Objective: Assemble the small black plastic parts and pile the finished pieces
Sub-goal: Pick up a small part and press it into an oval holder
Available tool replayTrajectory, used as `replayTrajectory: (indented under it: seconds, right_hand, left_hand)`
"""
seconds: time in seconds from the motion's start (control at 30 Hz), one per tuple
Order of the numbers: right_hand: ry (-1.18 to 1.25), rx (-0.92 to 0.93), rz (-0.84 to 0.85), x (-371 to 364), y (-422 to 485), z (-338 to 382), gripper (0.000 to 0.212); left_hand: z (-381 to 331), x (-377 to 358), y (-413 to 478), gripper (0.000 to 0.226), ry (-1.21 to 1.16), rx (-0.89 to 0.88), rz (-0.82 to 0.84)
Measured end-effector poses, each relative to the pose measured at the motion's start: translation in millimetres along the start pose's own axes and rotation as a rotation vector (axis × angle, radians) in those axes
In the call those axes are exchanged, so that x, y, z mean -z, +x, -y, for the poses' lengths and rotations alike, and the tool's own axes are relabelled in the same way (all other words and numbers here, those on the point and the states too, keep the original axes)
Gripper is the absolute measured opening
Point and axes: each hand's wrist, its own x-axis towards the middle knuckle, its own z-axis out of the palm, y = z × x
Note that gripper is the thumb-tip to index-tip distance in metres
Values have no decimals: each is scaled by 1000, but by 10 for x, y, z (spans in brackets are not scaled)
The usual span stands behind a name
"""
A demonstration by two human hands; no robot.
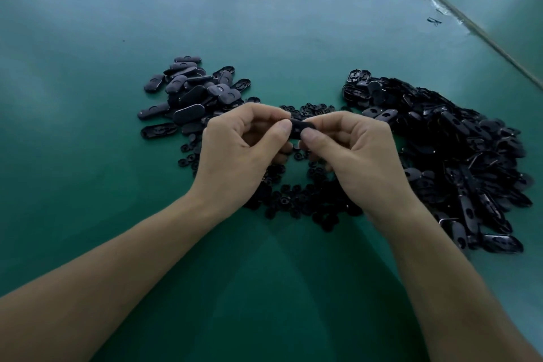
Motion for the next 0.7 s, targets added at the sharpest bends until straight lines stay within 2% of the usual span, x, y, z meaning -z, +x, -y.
replayTrajectory:
  seconds: [0.07,0.17,0.33,0.53,0.7]
  right_hand:
    - [-37,18,-54,-4,0,-7,12]
    - [-304,88,-139,8,-6,-46,9]
    - [-827,112,-27,19,-28,-99,25]
    - [-869,88,-12,-63,-5,-76,15]
    - [-918,92,6,-104,-8,-74,23]
  left_hand:
    - [-1,1,-5,10,-12,-3,12]
    - [10,-3,7,14,-41,4,-13]
    - [40,11,31,14,-42,25,-96]
    - [47,8,34,15,-65,26,-110]
    - [35,8,32,18,-74,29,-113]
